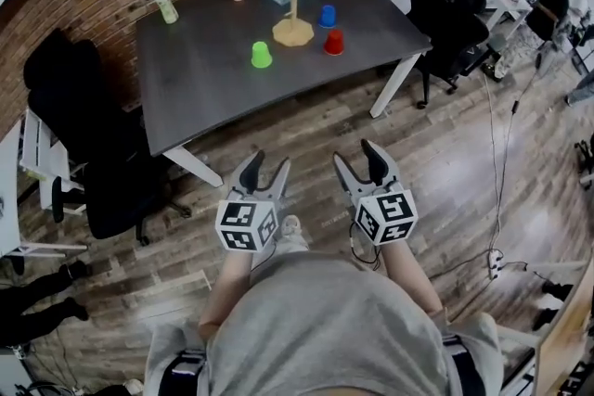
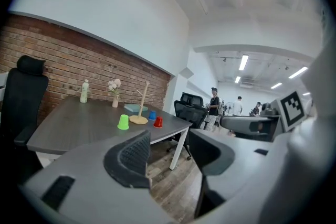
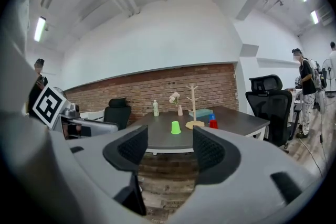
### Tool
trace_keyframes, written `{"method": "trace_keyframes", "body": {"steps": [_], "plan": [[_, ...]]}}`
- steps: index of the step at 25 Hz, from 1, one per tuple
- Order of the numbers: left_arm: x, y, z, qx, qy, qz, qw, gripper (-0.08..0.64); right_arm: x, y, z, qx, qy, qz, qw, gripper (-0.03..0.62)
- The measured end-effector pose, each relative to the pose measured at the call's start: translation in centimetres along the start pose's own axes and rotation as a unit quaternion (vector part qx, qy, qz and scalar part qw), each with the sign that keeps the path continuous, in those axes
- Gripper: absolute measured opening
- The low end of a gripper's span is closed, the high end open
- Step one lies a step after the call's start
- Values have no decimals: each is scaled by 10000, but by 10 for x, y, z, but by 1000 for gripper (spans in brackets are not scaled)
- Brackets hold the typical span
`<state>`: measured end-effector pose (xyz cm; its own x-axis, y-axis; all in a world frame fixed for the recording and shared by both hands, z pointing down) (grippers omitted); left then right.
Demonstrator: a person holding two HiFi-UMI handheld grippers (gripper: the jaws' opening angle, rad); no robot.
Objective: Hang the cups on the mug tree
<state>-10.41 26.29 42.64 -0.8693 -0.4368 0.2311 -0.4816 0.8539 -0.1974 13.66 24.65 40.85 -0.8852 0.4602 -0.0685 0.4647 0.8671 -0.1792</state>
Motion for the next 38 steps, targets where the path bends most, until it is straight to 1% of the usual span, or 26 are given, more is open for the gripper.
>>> {"method": "trace_keyframes", "body": {"steps": [10, 21, 28, 34, 38], "plan": [[71, -74, 32, 84, -16, -81, 9999, 221, -22, -94, 21, -53, -91, -181, 9998, 258], [137, -136, 48, 125, 49, -75, 9999, 221, -37, -173, 29, -22, -67, -330, 9994, 255], [165, -171, 50, 194, 91, -24, 9998, 221, -43, -197, 32, 23, -88, -450, 9989, 255], [183, -201, 49, 200, 60, 253, 9995, 221, -51, -204, 30, 119, -107, -418, 9990, 253], [194, -224, 49, 241, 26, 363, 9990, 221, -60, -213, 26, 173, -184, -399, 9989, 249]]}}
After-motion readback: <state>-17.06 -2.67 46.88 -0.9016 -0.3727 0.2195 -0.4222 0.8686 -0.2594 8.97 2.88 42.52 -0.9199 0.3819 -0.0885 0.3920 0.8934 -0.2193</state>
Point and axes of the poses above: the fingertips, and each gripper's own axes: y backward along the fingers, x to its left, z out of its top, the point moved 10 cm from there along y, backward along the fingers, and after that the axes turned 4 degrees about -z, right-handed, at the moved point
